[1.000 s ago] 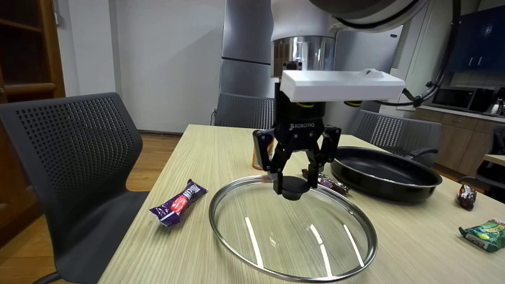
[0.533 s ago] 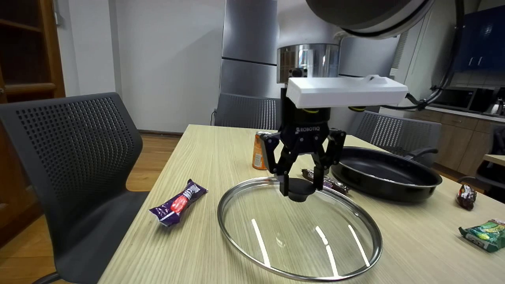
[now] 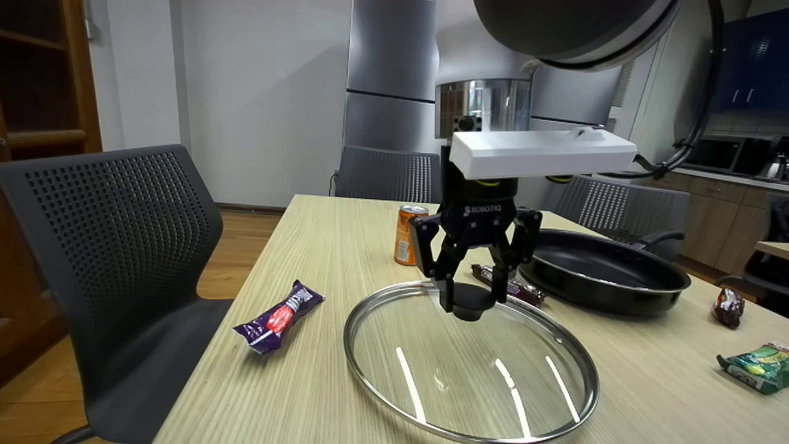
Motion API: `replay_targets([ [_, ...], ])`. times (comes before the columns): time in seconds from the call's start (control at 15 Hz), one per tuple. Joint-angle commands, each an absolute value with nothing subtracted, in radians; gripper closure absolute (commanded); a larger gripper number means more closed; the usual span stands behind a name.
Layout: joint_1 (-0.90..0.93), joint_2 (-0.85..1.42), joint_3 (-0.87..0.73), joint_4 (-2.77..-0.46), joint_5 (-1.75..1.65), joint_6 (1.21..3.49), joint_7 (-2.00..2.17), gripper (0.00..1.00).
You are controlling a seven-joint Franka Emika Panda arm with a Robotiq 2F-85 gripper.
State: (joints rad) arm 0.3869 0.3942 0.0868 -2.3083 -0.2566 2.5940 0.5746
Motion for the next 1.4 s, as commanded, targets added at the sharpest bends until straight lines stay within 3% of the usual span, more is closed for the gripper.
replay_targets([
  [0.0, 0.393, 0.381, 0.079, -2.295, -0.241, 2.593, 0.559, 0.61],
  [1.0, 0.409, 0.397, 0.062, -2.302, -0.249, 2.631, 0.577, 0.61],
  [1.07, 0.409, 0.391, 0.062, -2.306, -0.249, 2.628, 0.577, 0.11],
  [1.33, 0.404, 0.348, 0.075, -2.33, -0.236, 2.601, 0.562, 0.0],
])
